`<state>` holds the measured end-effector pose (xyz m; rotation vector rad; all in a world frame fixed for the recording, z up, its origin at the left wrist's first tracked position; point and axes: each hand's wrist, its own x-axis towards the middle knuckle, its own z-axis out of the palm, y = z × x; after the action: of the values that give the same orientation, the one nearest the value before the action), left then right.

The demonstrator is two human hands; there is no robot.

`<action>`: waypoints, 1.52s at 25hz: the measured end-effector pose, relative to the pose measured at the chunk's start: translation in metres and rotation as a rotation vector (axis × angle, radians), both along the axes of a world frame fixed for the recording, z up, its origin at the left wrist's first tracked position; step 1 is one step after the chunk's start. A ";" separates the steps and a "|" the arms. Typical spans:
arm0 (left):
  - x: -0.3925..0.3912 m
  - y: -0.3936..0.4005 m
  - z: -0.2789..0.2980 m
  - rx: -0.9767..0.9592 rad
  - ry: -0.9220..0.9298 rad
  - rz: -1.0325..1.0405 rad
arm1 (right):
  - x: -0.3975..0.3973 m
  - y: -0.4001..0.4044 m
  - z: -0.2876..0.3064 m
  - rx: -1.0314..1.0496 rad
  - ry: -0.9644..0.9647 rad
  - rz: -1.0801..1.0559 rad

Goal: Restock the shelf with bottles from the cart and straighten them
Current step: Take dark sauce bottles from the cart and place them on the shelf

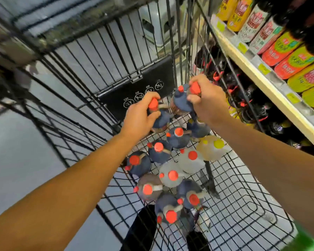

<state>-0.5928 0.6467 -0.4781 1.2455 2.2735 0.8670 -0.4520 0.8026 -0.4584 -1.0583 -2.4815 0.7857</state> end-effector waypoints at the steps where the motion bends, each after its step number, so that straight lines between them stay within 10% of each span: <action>1: 0.003 -0.008 0.020 0.018 0.029 -0.002 | 0.007 -0.006 0.021 -0.026 0.014 -0.002; 15: 0.200 -0.125 0.290 0.227 0.192 0.089 | 0.255 -0.105 0.260 0.092 0.106 0.018; 38: 0.743 -0.130 0.333 0.340 0.060 -0.708 | 0.885 -0.301 0.314 0.223 0.044 -0.833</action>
<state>0.1503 0.5171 -0.1447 2.0606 1.5480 0.9487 0.4327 0.5021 -0.1439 -1.7489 -1.7546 0.2566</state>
